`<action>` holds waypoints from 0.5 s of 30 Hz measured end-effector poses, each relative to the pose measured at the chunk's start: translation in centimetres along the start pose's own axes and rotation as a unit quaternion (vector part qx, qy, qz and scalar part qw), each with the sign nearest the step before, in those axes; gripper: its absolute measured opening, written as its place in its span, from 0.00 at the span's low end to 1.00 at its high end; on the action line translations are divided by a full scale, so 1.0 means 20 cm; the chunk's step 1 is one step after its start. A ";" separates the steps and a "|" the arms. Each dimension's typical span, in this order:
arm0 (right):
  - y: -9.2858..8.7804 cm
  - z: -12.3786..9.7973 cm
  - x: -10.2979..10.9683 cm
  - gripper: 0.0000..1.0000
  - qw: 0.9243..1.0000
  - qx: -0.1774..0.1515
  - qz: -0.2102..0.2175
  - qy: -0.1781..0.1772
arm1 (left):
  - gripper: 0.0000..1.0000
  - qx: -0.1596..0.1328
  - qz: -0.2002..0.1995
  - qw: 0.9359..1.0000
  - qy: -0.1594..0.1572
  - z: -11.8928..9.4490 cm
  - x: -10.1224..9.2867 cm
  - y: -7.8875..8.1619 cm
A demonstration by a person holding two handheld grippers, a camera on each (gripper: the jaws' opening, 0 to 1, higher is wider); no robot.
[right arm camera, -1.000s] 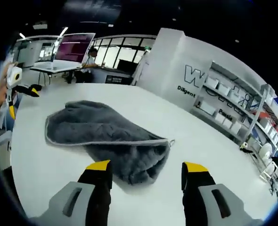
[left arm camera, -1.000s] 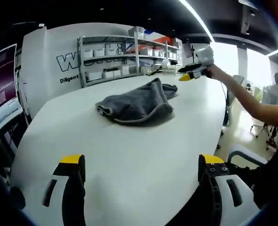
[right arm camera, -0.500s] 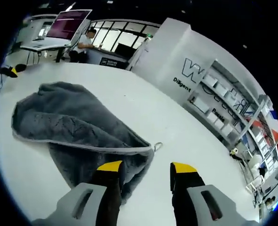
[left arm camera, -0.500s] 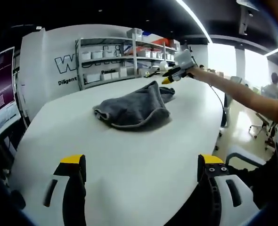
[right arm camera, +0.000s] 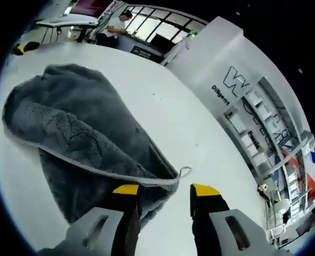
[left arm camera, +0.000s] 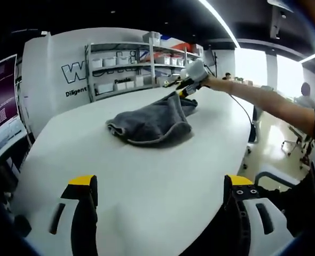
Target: Open the folded towel by lifting each exposed corner and separating the folded layers until the towel lies flat within the target outline without major curled edges
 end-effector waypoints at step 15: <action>0.02 -0.08 0.04 0.03 0.997 -0.058 -0.048 0.005 | 0.96 0.004 -0.009 1.000 0.002 0.02 0.02 -0.03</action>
Point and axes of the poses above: the point that each gripper's makers call its tool centre point, and the gripper's own axes: z roughly forward along the fingers, x roughly to its left, y roughly out of its top, the point moved 2 cm from there along -z, roughly backward along the fingers, and after that the axes turned 15 degrees about -y, right-handed, at the moved point
